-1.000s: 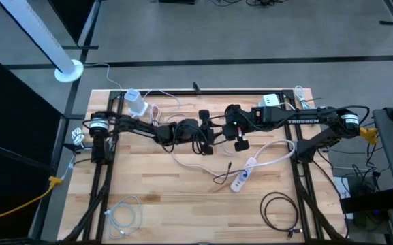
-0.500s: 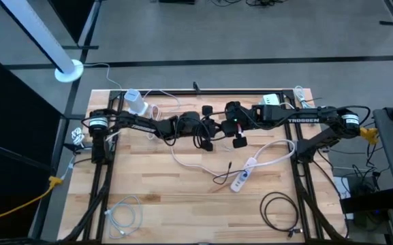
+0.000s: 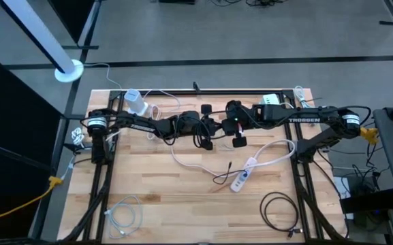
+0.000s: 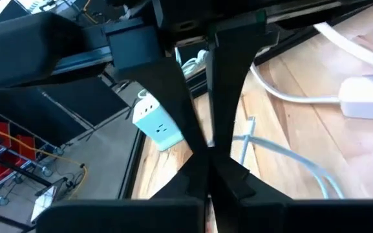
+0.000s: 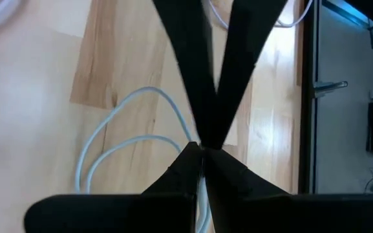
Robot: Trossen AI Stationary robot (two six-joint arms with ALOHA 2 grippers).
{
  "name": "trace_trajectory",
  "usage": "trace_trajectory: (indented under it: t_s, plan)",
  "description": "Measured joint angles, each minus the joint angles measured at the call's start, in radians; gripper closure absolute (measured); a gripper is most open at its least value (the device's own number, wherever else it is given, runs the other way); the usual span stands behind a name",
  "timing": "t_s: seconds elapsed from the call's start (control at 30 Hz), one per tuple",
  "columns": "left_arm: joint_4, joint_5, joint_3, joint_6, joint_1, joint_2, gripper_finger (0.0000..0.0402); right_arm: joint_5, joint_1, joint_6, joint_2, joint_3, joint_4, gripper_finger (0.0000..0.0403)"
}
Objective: Insert USB
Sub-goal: Insert the white charger cable into the green outlet extension
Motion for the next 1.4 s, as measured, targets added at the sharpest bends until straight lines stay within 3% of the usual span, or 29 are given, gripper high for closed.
trace_trajectory:
  t_s: [0.3,0.43,0.6,0.73,0.87,1.0,1.17,1.4]
  plan:
    - [0.011,-0.038,0.001,0.056,0.015,-0.002,0.0398,-0.013,-0.003,0.011,-0.033,0.000,-0.013,0.0401]
    - [0.011,-0.058,0.001,0.142,0.029,-0.002,0.0364,-0.022,-0.027,0.022,-0.039,0.000,-0.036,0.0401]
    - [0.008,-0.053,0.001,0.292,0.048,-0.001,0.0300,-0.106,-0.124,0.142,-0.038,-0.004,-0.055,0.0401]
    - [0.010,-0.014,0.001,0.414,0.059,-0.001,0.0256,-0.310,-0.241,0.238,-0.037,-0.007,-0.066,0.0401]
    - [0.011,0.110,0.001,0.536,0.064,0.000,0.0228,-0.681,-0.378,0.303,-0.022,-0.007,-0.020,0.0401]
    - [0.036,0.097,0.001,0.655,0.066,0.008,0.0222,-0.923,-0.473,0.419,0.013,-0.007,-0.003,0.0401]
    - [0.054,0.042,0.001,0.770,0.071,0.011,0.0237,-1.001,-0.493,0.489,0.050,-0.007,-0.007,0.0401]
    - [0.080,-0.016,0.001,0.804,0.070,0.011,0.0262,-1.074,-0.490,0.536,0.067,-0.008,0.014,0.0401]
